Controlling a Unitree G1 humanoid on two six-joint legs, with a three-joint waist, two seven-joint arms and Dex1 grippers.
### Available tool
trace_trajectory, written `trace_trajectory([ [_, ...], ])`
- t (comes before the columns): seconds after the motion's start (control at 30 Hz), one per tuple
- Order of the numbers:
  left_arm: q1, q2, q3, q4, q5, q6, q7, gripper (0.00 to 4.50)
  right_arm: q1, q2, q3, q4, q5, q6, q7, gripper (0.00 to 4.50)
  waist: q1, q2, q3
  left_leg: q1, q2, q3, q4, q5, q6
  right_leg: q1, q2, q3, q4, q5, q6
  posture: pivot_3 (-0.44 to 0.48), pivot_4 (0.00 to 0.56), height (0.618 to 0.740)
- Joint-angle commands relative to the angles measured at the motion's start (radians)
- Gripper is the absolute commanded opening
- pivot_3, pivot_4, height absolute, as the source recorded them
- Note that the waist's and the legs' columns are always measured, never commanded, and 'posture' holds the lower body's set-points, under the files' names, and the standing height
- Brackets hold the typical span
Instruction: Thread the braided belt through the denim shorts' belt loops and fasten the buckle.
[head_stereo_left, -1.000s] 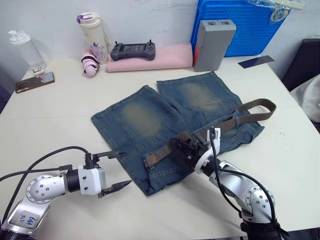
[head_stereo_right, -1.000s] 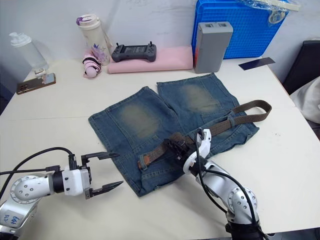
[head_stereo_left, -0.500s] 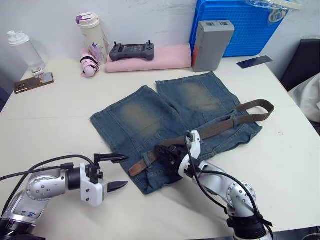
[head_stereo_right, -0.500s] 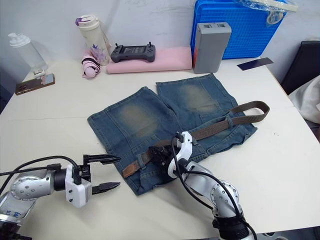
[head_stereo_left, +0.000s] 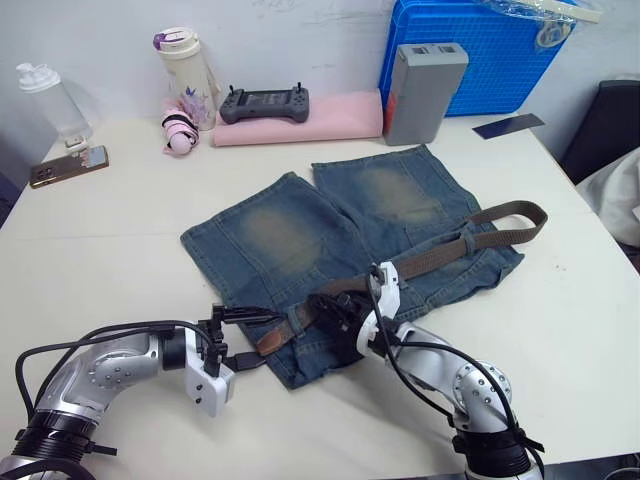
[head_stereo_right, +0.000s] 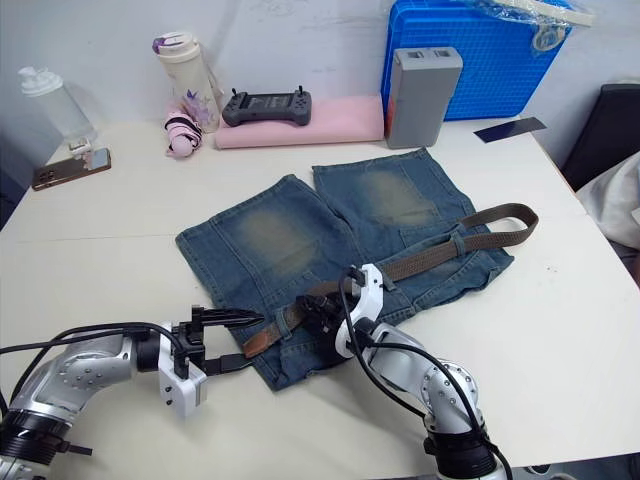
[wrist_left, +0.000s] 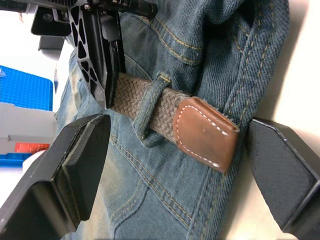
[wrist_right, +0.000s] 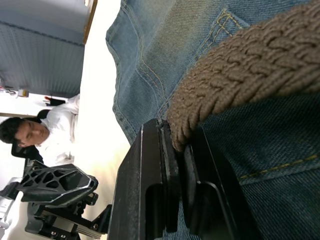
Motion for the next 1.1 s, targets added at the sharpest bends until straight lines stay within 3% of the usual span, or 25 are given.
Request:
trace_trajectory([
  [0.03, -0.002, 0.015, -0.011, 0.008, 0.006, 0.003, 0.023, 4.43, 0.033, 0.008, 0.027, 0.055, -0.045, 0.038, 0.000, 0.00, 0.000, -0.001, -0.001, 0.000, 0.000, 0.000, 0.000, 0.000, 0.000, 0.000, 0.000, 0.000, 0.000, 0.000, 0.000, 0.000, 0.150, 0.661],
  [0.13, 0.001, 0.024, -0.015, 0.005, 0.000, 0.010, 0.027, 4.43, 0.034, 0.015, 0.022, 0.059, -0.064, 0.047, 0.007, 0.00, -0.001, -0.002, -0.002, 0.000, 0.000, 0.000, 0.000, 0.000, 0.000, 0.000, 0.000, 0.000, 0.000, 0.000, 0.000, 0.000, 0.150, 0.661],
  [0.23, 0.002, 0.030, -0.019, 0.001, -0.004, 0.016, 0.029, 3.57, 0.033, 0.023, 0.016, 0.061, -0.078, 0.056, 0.010, 0.00, -0.001, -0.002, -0.002, 0.001, 0.000, 0.000, 0.000, 0.000, 0.000, 0.000, 0.000, 0.000, 0.000, 0.000, 0.000, 0.000, 0.150, 0.661],
  [0.47, 0.007, 0.047, -0.028, -0.010, -0.013, 0.031, 0.035, 0.34, 0.031, 0.030, 0.001, 0.062, -0.095, 0.072, 0.017, 0.00, -0.002, -0.004, -0.003, 0.001, 0.000, 0.000, 0.000, 0.000, 0.000, 0.000, 0.000, 0.000, 0.001, 0.000, 0.000, 0.000, 0.150, 0.661],
  [0.5, 0.009, 0.049, -0.026, -0.011, -0.012, 0.032, 0.037, 0.05, 0.031, 0.030, -0.002, 0.060, -0.096, 0.074, 0.017, 0.00, -0.002, -0.004, -0.003, 0.001, 0.000, 0.000, 0.000, 0.000, -0.001, 0.000, 0.000, 0.000, 0.001, 0.000, 0.000, 0.000, 0.150, 0.661],
  [0.63, 0.019, 0.056, -0.018, -0.016, -0.003, 0.036, 0.049, 0.04, 0.032, 0.017, -0.017, 0.034, -0.099, 0.079, 0.022, 0.00, -0.002, -0.004, -0.003, 0.001, 0.000, 0.000, 0.000, 0.000, -0.001, 0.000, 0.000, 0.000, 0.001, 0.000, 0.000, 0.000, 0.150, 0.661],
  [0.73, 0.029, 0.059, -0.016, -0.018, -0.003, 0.038, 0.057, 0.04, 0.036, -0.010, -0.043, -0.014, -0.084, 0.085, 0.038, 1.07, 0.001, -0.004, -0.003, 0.001, 0.000, 0.000, 0.000, 0.000, -0.001, 0.000, 0.000, 0.000, 0.001, 0.000, 0.000, 0.000, 0.150, 0.661],
  [0.93, 0.044, 0.062, -0.019, -0.021, -0.014, 0.055, 0.063, 0.04, 0.058, -0.095, -0.103, -0.129, 0.007, 0.096, 0.037, 3.84, 0.003, -0.002, -0.002, -0.001, 0.000, 0.000, 0.000, 0.000, 0.000, -0.001, 0.000, 0.000, 0.001, 0.000, 0.000, 0.000, 0.150, 0.661],
  [1.1, 0.051, 0.065, -0.030, -0.020, -0.061, 0.092, 0.047, 0.04, 0.084, -0.297, -0.123, -0.308, -0.020, 0.127, 0.141, 3.84, 0.002, -0.001, -0.001, -0.002, -0.001, 0.000, 0.000, -0.001, 0.001, -0.001, -0.001, 0.000, -0.001, 0.000, 0.000, 0.000, 0.150, 0.661],
])
